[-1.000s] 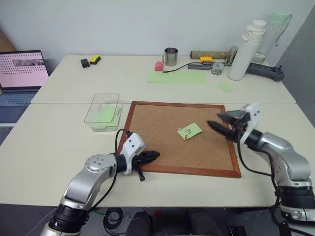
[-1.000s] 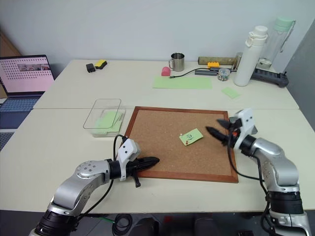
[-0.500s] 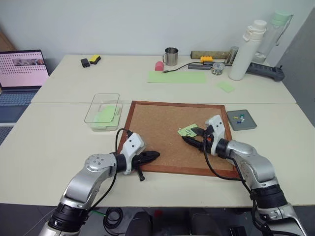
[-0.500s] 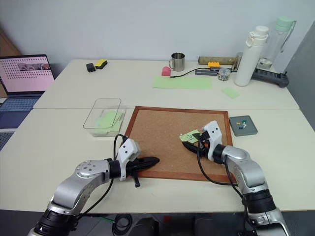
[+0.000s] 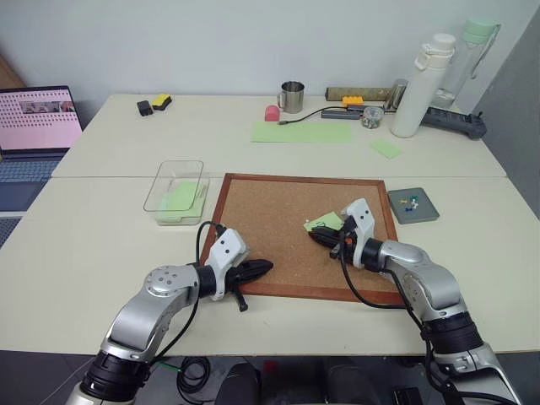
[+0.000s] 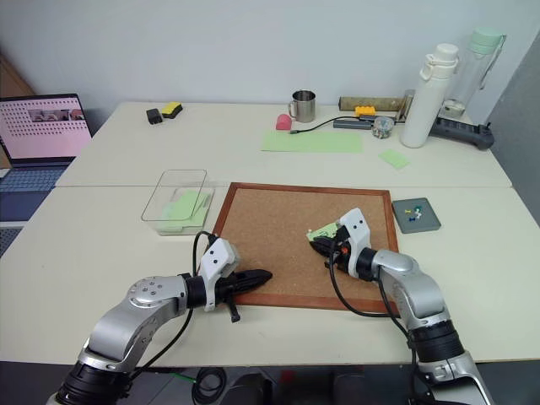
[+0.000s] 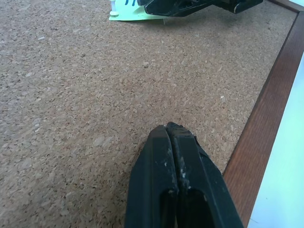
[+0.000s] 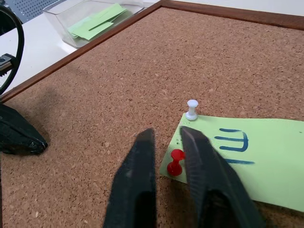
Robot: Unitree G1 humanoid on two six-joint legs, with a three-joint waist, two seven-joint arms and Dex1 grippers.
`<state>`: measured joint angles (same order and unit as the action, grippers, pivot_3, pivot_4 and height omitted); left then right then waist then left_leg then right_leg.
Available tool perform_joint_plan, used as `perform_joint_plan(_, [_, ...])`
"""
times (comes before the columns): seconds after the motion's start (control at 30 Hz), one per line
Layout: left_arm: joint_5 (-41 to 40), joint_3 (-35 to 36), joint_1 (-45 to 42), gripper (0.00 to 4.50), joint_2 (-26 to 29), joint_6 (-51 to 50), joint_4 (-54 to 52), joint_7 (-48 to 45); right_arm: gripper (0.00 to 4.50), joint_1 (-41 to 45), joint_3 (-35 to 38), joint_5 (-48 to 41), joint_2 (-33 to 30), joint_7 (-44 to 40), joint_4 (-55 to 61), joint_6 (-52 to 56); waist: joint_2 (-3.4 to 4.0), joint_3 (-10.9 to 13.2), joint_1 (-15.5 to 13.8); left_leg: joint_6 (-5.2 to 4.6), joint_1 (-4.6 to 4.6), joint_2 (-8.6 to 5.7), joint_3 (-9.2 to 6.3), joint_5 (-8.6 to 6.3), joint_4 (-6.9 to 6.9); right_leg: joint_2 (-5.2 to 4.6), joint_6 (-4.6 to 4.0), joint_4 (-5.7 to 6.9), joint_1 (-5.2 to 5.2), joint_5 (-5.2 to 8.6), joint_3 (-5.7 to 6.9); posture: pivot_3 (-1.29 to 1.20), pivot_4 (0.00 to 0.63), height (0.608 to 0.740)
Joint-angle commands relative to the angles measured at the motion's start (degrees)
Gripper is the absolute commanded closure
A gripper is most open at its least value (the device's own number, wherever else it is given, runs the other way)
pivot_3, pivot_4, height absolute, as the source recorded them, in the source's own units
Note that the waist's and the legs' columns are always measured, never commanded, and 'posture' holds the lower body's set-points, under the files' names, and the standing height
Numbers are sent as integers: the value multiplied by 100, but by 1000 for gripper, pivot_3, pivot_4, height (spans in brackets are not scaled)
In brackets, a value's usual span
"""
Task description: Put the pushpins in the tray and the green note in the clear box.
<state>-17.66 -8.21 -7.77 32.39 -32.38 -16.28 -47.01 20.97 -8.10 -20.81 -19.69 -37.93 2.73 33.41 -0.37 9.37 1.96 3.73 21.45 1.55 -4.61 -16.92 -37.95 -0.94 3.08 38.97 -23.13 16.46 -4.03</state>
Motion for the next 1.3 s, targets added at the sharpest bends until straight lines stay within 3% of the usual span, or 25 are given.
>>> perform_joint_plan(0.03, [25, 4, 68, 4500, 120, -141, -41, 34, 4474, 90, 60, -15, -6, -69, 96, -45, 0, 0, 0, 0, 0, 0, 0, 0, 0, 0, 0, 0, 0, 0, 0, 0, 150, 740])
perform_joint_plan(0.2, [14, 2, 47, 4500, 119, -170, -58, 54, 4474, 121, 335, -242, 148, -116, 238, -399, 0, 0, 0, 0, 0, 0, 0, 0, 0, 0, 0, 0, 0, 0, 0, 0, 150, 740])
perform_joint_plan(0.57, [16, 13, 29, 4500, 126, -188, -24, 41, 4474, 4, 783, -805, 330, 155, 793, 32, 0, 1, -1, 0, 1, 1, -1, 0, 0, 0, 0, 0, -1, 0, 1, 0, 150, 740])
perform_joint_plan(0.7, [25, 28, 17, 4500, 142, -157, 20, 21, 4474, 240, 1368, -860, 434, 796, 548, -2, 0, 1, -1, 0, 1, 0, -1, 0, 0, 0, 0, 0, -1, 0, 0, 0, 150, 740])
perform_joint_plan(0.9, [36, 56, 46, 4500, 172, -106, 66, 12, 4474, 470, 2078, 128, -372, 1747, -299, -588, -1, 1, -35, 0, 5, -3, 1, 0, -1, -3, 0, -4, -1, 0, 2, 0, 150, 740])
perform_joint_plan(1.13, [17, 54, 59, 4500, 208, -89, 78, 1, 4474, 559, 2220, 430, -926, 1544, -1469, -941, 0, 0, 0, -1, -1, -2, 7, 0, 1, -1, 0, 1, -1, 0, -6, 0, 150, 740])
perform_joint_plan(1.3, [14, 92, 85, 4500, 258, -74, 86, -18, 3444, 710, 2322, 265, -857, 1525, -1791, -961, 2, 1, 1, -1, -1, -2, 8, 0, 2, -1, -1, 2, -1, 0, -6, 0, 150, 740])
